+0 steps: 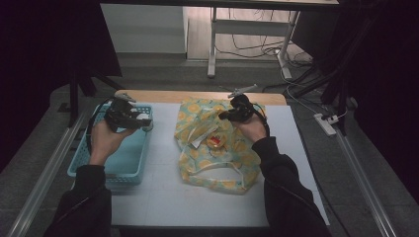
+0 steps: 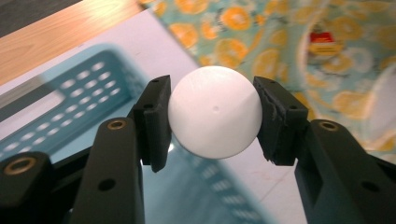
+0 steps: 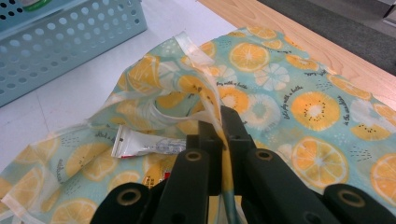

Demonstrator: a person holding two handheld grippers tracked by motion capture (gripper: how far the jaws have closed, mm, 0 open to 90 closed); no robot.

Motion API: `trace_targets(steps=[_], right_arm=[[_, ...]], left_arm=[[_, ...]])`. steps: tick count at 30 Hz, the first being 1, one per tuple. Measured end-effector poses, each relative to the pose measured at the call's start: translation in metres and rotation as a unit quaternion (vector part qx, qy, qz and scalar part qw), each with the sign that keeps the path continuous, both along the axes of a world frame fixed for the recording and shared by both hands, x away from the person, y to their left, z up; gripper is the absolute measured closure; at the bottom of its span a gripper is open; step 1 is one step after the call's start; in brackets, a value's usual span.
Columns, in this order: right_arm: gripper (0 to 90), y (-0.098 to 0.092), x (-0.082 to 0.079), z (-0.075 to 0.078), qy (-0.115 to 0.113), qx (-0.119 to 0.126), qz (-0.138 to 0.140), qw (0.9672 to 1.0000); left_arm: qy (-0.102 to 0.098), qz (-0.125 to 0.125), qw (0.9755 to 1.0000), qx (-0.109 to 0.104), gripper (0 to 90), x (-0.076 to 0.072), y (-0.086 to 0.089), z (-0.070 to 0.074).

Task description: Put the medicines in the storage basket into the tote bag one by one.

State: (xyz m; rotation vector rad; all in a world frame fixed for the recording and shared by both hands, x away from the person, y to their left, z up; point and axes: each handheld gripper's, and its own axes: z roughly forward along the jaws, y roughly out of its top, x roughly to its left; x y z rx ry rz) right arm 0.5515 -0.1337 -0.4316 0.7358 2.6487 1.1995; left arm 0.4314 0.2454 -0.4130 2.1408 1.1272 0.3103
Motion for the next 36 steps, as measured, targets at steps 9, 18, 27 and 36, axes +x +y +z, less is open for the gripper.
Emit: trace_targets(steps=[9,18,27,36], right_arm=[[89.3,0.0,0.0,0.0,0.001,0.0,-0.001,1.0],[89.3,0.001,-0.001,-0.001,0.001,-0.002,0.0,1.0],[89.3,0.0,-0.001,-0.001,-0.002,-0.002,-0.001,1.0],[89.3,-0.002,0.0,-0.002,-0.003,0.0,-0.002,1.0]], left_arm=[[-0.01,-0.062,0.998,0.004,50.8,0.001,-0.051,0.004],[-0.006,-0.108,0.9941,0.005,50.7,0.011,-0.099,-0.004],[-0.009,-0.148,0.9887,0.023,50.7,0.025,-0.149,-0.012],[-0.017,-0.147,0.9885,0.031,50.7,0.04,-0.185,-0.027]])
